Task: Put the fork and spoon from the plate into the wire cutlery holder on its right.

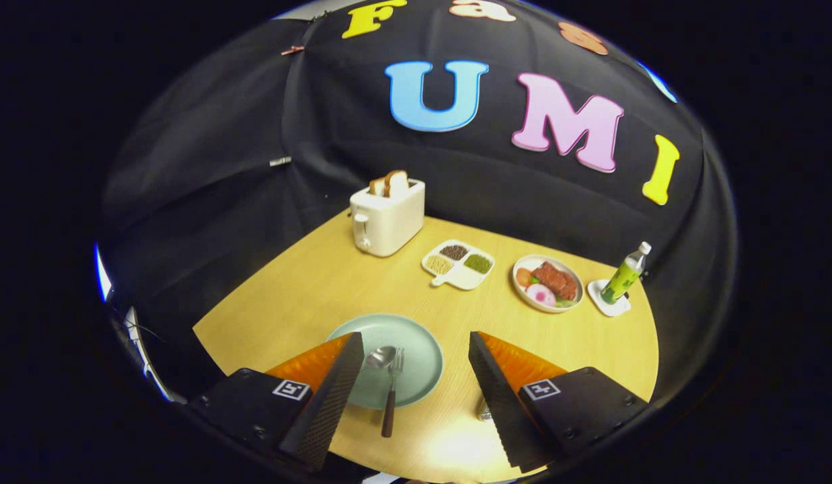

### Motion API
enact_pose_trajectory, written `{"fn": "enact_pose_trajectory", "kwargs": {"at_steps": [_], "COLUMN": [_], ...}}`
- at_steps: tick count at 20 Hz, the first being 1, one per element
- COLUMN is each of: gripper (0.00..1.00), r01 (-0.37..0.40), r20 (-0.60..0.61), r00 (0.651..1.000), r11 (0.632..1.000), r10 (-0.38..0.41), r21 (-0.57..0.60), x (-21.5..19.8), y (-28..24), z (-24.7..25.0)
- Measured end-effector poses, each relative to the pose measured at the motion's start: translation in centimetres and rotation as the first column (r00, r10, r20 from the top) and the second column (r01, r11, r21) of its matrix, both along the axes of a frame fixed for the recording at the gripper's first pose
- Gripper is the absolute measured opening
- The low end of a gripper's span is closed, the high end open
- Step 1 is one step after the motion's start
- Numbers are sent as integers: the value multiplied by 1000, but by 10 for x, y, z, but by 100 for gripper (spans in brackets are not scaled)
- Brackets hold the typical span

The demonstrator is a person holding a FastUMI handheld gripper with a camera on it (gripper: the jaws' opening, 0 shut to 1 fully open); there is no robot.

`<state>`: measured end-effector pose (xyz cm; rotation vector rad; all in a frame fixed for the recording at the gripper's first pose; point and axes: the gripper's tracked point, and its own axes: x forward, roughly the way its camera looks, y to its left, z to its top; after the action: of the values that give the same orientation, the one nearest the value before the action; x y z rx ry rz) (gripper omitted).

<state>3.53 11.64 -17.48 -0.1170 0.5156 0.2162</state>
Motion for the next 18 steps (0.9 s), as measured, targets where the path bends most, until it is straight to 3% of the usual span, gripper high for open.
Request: {"fn": "enact_pose_trajectory", "kwargs": {"at_steps": [4, 8, 11, 14, 18], "gripper": [98, 97, 96, 94, 88], "r01": [-55, -121, -142, -162, -167], "r20": [-143, -281, -347, -458, -508], "r00": [989, 956, 934, 886, 859], "r11": [996, 984, 980, 974, 971], "r10": [44, 80, 86, 74, 57], "r21": [-72, -132, -141, -157, -172], "x": [3, 5, 9, 8, 16], "y": [11, 20, 27, 24, 25], "z": [-50, -96, -124, -156, -174]}}
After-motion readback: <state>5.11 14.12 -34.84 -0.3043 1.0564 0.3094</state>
